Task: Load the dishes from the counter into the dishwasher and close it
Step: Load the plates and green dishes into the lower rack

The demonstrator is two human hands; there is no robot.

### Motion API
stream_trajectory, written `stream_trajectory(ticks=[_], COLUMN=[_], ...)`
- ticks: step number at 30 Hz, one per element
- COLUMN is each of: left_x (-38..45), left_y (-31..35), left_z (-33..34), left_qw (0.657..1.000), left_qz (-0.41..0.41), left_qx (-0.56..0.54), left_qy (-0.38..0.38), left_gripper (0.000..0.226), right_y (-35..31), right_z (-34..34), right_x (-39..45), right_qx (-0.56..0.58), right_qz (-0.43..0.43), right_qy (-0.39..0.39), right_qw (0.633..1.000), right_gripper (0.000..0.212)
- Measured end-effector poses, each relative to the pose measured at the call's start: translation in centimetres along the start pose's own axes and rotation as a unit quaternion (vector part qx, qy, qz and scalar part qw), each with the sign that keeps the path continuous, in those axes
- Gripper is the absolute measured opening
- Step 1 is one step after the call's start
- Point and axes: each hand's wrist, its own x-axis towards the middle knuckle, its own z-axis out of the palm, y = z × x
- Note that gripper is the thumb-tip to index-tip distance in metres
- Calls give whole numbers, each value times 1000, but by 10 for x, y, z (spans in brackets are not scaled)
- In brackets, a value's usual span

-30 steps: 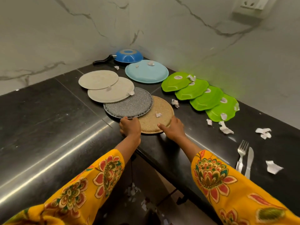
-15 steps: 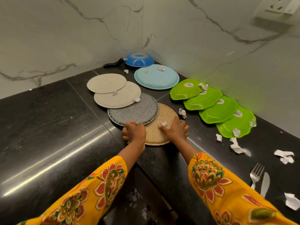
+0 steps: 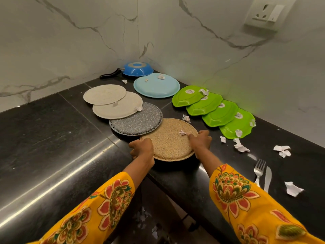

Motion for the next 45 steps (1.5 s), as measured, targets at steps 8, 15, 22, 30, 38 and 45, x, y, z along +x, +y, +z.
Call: stream_trajectory(ticks=[8,15,22,30,38,45], left_x=[-27,-75,-126,-184,-255,-321], left_y=[-14,-20,-43,-76,-120,-167], left_z=[-1,-4,-6,11,21,23], left_qw=[993,979,964,943,923,911], left_qz=[-22,-17,-41,-35,-68,-71], left_qx=[-19,-27,24,48,42,64], left_qy=[-112,-200,-262,-329,-377,-400], left_gripper=[49,24,13,10,28,31], right_y=[12,40,67,114,171,228], right_z=[-52,-106,-158,-215,-271,-329], right_x=[-26,-78,-135,-178,-216,-259], right_qx=[64,307,397,391,398,371], right_qz=[40,115,103,104,114,108], right_qy=[53,87,150,240,302,330], right_qw=[996,941,900,883,859,861], right_gripper=[23,13,23,13,17,16])
